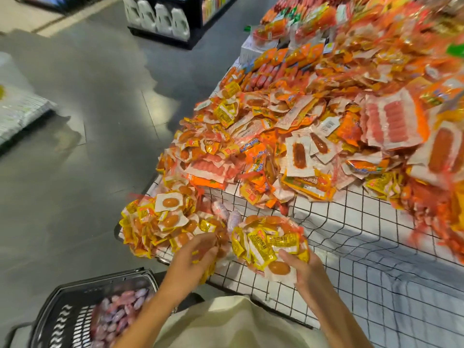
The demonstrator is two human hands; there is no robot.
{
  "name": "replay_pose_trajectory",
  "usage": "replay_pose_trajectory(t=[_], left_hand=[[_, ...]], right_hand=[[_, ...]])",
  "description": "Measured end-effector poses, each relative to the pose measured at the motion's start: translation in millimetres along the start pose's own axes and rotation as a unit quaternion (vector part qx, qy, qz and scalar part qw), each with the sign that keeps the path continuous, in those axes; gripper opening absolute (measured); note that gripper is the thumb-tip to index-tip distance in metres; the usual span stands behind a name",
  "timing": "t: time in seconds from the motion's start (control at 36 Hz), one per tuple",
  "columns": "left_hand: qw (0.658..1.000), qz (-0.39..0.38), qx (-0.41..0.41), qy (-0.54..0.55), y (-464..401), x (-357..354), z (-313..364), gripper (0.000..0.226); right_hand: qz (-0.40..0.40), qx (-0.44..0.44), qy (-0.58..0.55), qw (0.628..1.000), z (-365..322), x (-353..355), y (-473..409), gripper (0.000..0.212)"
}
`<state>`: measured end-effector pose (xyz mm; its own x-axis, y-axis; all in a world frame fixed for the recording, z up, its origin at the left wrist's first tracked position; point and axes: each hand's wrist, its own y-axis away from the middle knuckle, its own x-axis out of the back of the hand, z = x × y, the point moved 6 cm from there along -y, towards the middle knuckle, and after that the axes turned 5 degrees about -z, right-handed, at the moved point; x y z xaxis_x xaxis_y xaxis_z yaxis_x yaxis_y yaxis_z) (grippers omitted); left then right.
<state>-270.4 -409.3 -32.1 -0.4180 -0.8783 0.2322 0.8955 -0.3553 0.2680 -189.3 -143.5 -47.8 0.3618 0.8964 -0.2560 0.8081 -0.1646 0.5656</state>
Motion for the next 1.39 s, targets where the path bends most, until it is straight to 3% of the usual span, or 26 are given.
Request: replay_pose_trajectory(t=[0.08,0.22,0.28,0.36,0.47,0.58,0.69,0.78,0.83,0.86,0.89,0.94,1.0,1.06,1.14,1.17,1.19,1.22,1.25,1.31,1.39], left_hand=[[0.979,-0.018,0.105,0.175,5.0,-19.8,-3.3,0.035],[0.894,-0.021,0.19,0.404,6.9,-28.9,-5.8,0.062],[0.86,-0.032,0.2,0.468,10.3,-25.0,0.2,0.067],[0.799,-0.123,0.229,0.543,22.6,-31.4,3.9,0.079],[0.8,-0.131,0.233,0.537,30.9,-37.3,-13.7,0.087],[0.805,-0.095,0.217,0.544,44.8,-36.8,-34.4,0.072],[0.764,-0.073,0.136,0.627,63.2,-20.4,-39.0,0.065],[0.727,-0.122,0.046,0.674,81.8,0.7,-17.8,0.054],[0.742,-0.085,-0.024,0.665,90.2,23.8,-15.9,0.05],[0.726,-0.094,-0.035,0.68,95.3,32.6,-15.2,0.051],[0.719,-0.102,-0.035,0.687,101.0,38.0,-19.0,0.053],[0.741,-0.089,-0.057,0.663,110.8,53.7,-22.6,0.055],[0.759,-0.039,-0.021,0.649,123.0,67.8,-37.5,0.055],[0.751,-0.007,0.044,0.658,134.4,78.9,-58.5,0.055],[0.762,0.033,0.098,0.639,137.7,91.7,-83.9,0.051],[0.756,0.018,0.1,0.647,130.7,94.2,-84.8,0.05],[0.72,-0.043,0.064,0.69,125.2,94.6,-75.1,0.049],[0.72,-0.065,0.04,0.69,123.1,98.0,-66.5,0.052],[0.747,-0.046,0.03,0.662,121.5,106.2,-66.4,0.056],[0.763,-0.036,0.041,0.644,111.8,107.3,-69.7,0.054],[0.795,-0.005,0.116,0.596,105.0,102.5,-95.6,0.038]], right_hand=[[-0.071,0.0,-0.028,0.997,-4.9,-11.2,2.0,0.044],[-0.186,-0.032,-0.07,0.98,-10.6,-35.4,6.8,0.036],[-0.217,-0.061,-0.059,0.973,-13.6,-44.1,9.1,0.049],[-0.242,-0.096,-0.016,0.965,-15.0,-57.2,9.5,0.078],[-0.226,-0.055,0.098,0.968,-21.0,-81.0,6.7,0.056],[-0.2,-0.015,0.19,0.961,-23.1,-98.2,6.0,0.053],[-0.263,0.01,0.222,0.939,-29.3,-113.4,8.4,0.062],[-0.254,0.016,0.185,0.949,-31.8,-114.8,0.2,0.062],[-0.208,-0.009,0.123,0.97,-24.4,-109.8,-8.8,0.059],[-0.178,-0.027,0.107,0.978,-17.2,-106.5,-12.8,0.058],[-0.146,-0.04,0.118,0.981,-10.0,-103.5,-15.6,0.056],[-0.109,-0.07,0.169,0.977,7.7,-102.1,-18.8,0.052],[-0.096,-0.119,0.176,0.972,30.1,-106.3,-20.3,0.064],[-0.095,-0.164,0.171,0.967,50.0,-117.8,-20.5,0.071],[-0.111,-0.158,0.191,0.963,63.4,-144.1,-22.4,0.044],[-0.102,-0.138,0.193,0.966,65.3,-150.5,-25.3,0.047],[-0.083,-0.116,0.192,0.971,67.7,-155.0,-29.8,0.058],[-0.059,-0.102,0.19,0.975,71.0,-158.6,-34.8,0.072],[-0.032,-0.093,0.189,0.977,74.3,-161.7,-39.1,0.082],[0.032,-0.083,0.192,0.977,80.1,-164.2,-45.6,0.092],[0.1,-0.077,0.173,0.977,85.9,-165.7,-51.1,0.092]])
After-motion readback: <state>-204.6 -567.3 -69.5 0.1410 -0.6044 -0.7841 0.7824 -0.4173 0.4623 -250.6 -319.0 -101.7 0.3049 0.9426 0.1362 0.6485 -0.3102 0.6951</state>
